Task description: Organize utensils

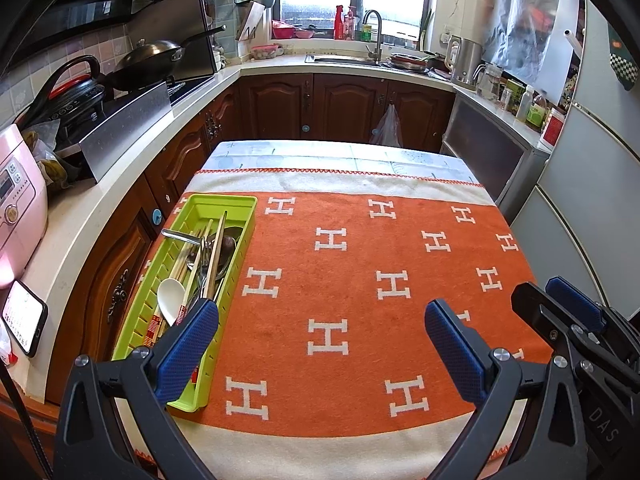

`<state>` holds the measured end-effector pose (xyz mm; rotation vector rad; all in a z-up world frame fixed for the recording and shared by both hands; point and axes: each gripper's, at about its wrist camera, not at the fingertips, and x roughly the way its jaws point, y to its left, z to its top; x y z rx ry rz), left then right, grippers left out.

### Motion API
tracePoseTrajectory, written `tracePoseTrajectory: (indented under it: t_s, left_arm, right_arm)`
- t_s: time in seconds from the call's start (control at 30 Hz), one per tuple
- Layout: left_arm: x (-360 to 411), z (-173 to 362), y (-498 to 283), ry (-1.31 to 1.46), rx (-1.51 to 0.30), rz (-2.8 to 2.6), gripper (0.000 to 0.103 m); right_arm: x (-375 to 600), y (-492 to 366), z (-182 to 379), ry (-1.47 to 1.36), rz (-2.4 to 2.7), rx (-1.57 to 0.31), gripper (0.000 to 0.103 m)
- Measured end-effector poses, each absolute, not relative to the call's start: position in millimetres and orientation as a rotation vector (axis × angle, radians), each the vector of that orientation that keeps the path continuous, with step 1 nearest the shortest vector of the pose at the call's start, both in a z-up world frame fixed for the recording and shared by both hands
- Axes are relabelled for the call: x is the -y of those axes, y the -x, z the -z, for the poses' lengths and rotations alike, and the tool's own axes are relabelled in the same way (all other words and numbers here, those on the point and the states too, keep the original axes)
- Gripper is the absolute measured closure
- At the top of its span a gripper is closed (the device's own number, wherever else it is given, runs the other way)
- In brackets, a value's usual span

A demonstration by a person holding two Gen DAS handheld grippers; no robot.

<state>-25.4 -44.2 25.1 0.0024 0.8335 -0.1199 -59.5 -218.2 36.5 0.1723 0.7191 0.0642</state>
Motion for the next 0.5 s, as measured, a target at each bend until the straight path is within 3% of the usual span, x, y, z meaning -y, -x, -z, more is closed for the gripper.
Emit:
tracePoseTrajectory:
  t_s: [0.5]
  left_arm:
    - [37.4,-22.9,24.2,0.001,-0.849,0.122,0.001]
  right_arm:
    - [214.3,60.3,-33.9,-0.175,-0.062,-0.725,0.050]
